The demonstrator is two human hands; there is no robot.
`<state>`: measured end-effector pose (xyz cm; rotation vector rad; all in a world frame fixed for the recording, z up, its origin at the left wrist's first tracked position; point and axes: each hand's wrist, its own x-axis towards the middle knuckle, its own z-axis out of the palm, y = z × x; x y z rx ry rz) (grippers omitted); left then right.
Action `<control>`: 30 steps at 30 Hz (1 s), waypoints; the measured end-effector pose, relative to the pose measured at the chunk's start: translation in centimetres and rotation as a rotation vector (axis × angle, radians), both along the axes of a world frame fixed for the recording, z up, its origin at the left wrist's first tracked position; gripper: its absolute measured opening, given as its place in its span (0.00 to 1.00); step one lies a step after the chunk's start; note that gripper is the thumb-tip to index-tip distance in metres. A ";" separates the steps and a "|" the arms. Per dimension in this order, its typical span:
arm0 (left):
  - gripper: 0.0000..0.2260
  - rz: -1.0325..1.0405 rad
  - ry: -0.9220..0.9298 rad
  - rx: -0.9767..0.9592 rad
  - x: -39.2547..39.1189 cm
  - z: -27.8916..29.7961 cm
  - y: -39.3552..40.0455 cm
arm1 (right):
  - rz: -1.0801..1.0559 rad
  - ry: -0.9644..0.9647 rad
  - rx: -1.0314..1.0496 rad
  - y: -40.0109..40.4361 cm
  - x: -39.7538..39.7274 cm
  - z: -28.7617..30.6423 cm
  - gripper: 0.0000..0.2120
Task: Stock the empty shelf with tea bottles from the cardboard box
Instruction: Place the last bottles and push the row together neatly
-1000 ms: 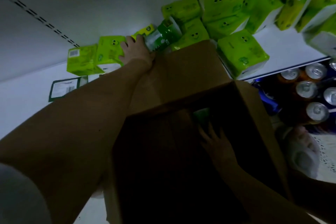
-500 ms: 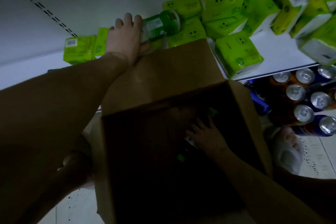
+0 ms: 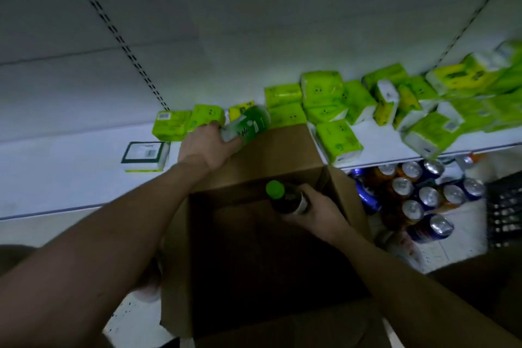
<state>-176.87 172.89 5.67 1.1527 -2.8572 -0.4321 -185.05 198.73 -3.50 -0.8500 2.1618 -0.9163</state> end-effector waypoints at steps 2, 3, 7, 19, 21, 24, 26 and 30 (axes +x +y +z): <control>0.25 -0.009 0.000 -0.003 1.6 2.4 0.3 | -0.022 0.026 -0.044 0.2 -0.2 2.8 0.27; 0.24 -0.020 0.003 -0.005 2.4 3.7 0.4 | -0.030 0.059 -0.077 0.3 -0.3 4.1 0.27; 0.27 -0.066 -0.001 -0.083 4.9 9.3 0.8 | -0.071 0.078 -0.189 0.2 -0.3 9.4 0.31; 0.33 -0.549 -0.154 -0.725 9.3 24.8 4.1 | -0.171 0.079 -0.651 -0.4 1.2 24.5 0.20; 0.33 -0.627 -0.127 -0.812 9.9 27.7 4.6 | -0.180 0.081 -0.714 -0.3 1.3 26.8 0.18; 0.32 -0.698 -0.087 -0.959 10.1 32.3 5.4 | -0.173 0.108 -0.788 0.1 1.3 30.6 0.13; 0.31 -0.705 -0.068 -1.045 9.7 35.2 5.8 | -0.169 0.135 -0.818 0.3 1.2 33.2 0.12; 0.31 -0.677 -0.033 -1.163 8.7 40.2 6.0 | -0.162 0.205 -0.848 0.4 0.8 38.2 0.14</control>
